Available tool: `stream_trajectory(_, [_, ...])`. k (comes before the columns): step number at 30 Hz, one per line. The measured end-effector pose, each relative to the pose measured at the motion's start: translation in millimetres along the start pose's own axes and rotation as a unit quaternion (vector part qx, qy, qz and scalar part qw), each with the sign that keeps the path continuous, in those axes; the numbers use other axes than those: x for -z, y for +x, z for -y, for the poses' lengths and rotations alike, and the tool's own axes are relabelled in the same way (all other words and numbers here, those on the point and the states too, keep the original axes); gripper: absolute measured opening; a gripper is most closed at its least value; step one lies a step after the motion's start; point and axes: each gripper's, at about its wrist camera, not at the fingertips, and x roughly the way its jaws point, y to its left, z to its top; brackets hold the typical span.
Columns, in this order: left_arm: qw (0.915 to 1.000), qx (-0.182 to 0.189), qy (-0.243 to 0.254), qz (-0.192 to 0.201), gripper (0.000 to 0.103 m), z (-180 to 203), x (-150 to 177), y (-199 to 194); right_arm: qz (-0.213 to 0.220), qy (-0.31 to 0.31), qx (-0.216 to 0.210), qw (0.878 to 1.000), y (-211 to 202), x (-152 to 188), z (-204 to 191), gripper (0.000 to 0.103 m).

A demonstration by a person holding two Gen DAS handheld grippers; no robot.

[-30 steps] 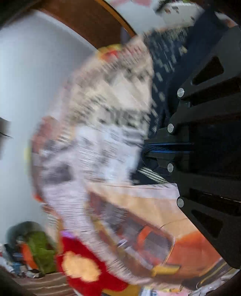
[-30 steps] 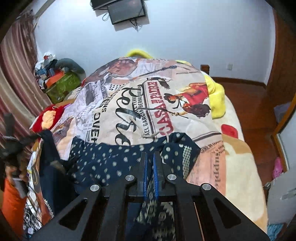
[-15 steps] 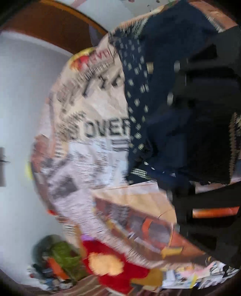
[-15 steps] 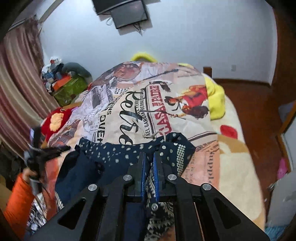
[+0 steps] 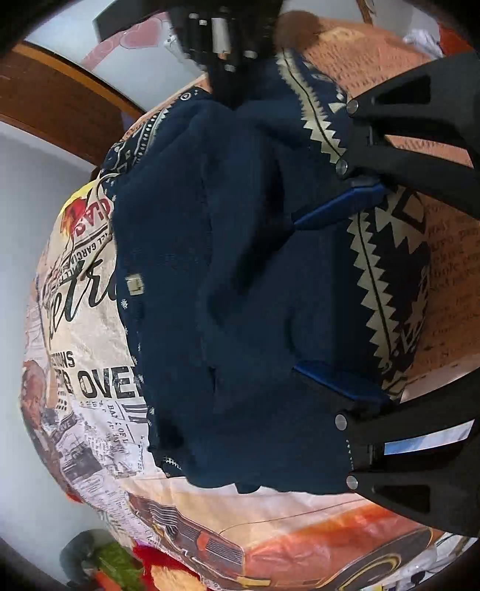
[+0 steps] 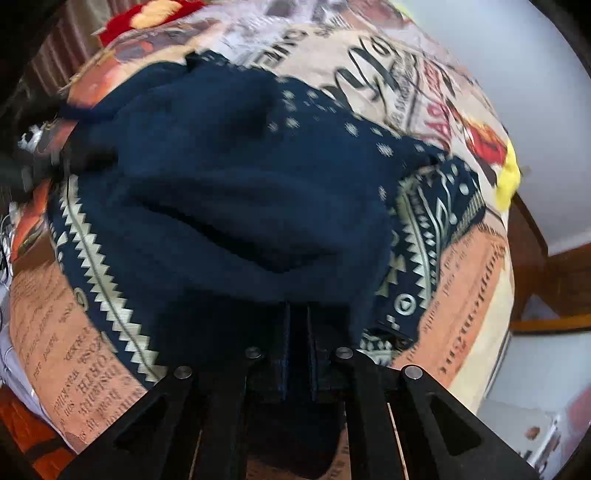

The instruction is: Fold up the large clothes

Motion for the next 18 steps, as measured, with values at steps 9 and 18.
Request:
stream_trajectory(9, [0.9999,0.012,0.007,0.002,0.074,-12,-8,-15,0.017,0.058,0.006,0.998,-7,17,32,0.006])
stream_trajectory(18, [0.9957,-0.044,-0.048,0.066,0.074,-64,-43,-42,0.129,0.199,-0.164,0.957,-41,2,99,0.007])
